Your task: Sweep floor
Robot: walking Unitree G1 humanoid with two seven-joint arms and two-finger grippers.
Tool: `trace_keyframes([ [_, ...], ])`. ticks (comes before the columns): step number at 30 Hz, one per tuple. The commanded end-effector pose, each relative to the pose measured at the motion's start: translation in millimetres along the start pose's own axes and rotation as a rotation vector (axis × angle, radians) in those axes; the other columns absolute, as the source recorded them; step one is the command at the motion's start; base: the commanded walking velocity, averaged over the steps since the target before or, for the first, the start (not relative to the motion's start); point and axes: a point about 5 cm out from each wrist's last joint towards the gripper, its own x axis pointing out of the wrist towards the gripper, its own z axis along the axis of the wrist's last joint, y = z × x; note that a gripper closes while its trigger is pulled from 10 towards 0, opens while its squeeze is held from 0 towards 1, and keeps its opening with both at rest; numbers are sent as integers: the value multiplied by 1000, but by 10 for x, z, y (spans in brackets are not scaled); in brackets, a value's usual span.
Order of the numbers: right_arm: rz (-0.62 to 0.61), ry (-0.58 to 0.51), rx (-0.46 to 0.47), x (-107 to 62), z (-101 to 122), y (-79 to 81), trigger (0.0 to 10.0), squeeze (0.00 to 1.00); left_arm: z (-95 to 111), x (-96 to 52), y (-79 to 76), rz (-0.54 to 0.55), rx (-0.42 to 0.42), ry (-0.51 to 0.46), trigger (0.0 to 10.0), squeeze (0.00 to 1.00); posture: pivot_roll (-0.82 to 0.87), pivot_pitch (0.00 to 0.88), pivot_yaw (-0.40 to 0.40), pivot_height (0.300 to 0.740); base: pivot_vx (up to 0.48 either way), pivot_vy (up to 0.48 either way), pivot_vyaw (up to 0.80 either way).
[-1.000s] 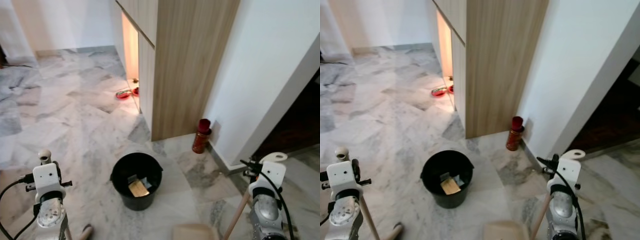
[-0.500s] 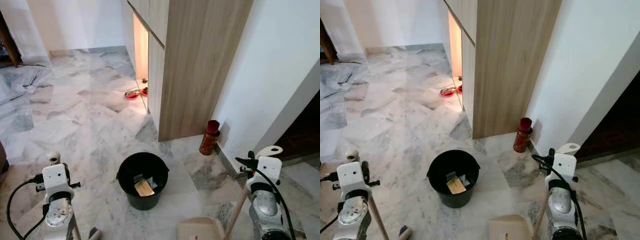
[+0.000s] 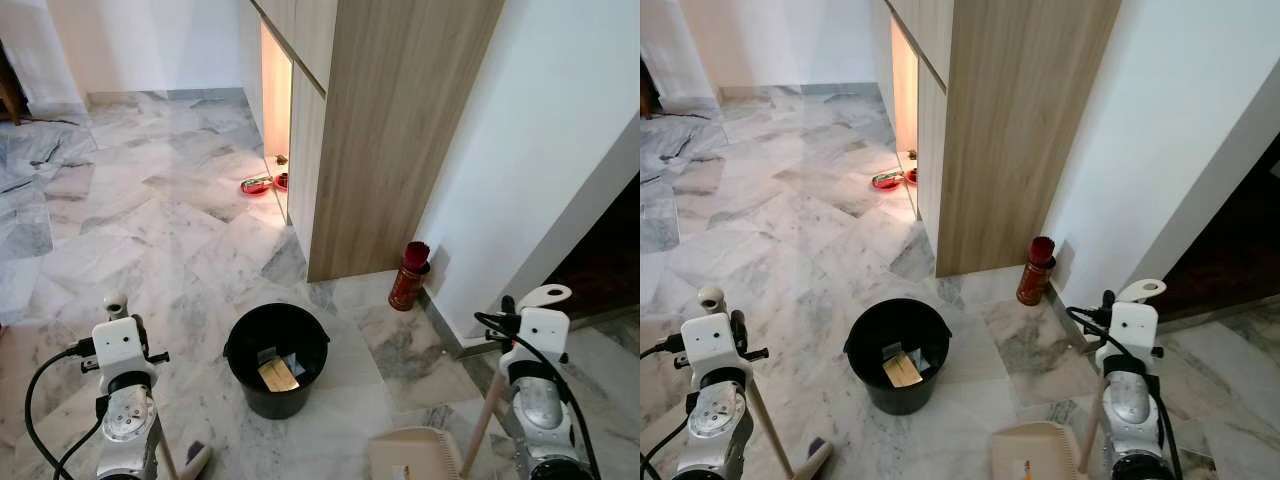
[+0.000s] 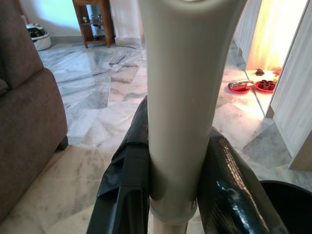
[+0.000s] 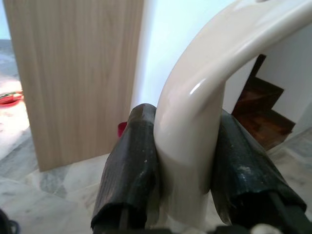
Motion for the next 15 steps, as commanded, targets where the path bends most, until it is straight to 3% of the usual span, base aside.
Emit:
trace_keyframes([
  [1, -7, -37, -2, 37, 73, -15, 10000, 0, 60, 20, -42, -14, -6, -32, 10000, 0, 120, 0, -100, 740, 0, 0, 0],
  [8, -20, -30, 1, 35, 63, -26, 10000, 0, 53, 17, -17, -16, 2, -27, 10000, 0, 125, 0, -86, 740, 0, 0, 0],
  [15, -32, -24, 22, 34, 58, -14, 10000, 0, 50, 14, -10, -19, 6, -24, 10000, 0, 129, 0, -82, 740, 0, 294, 0],
])
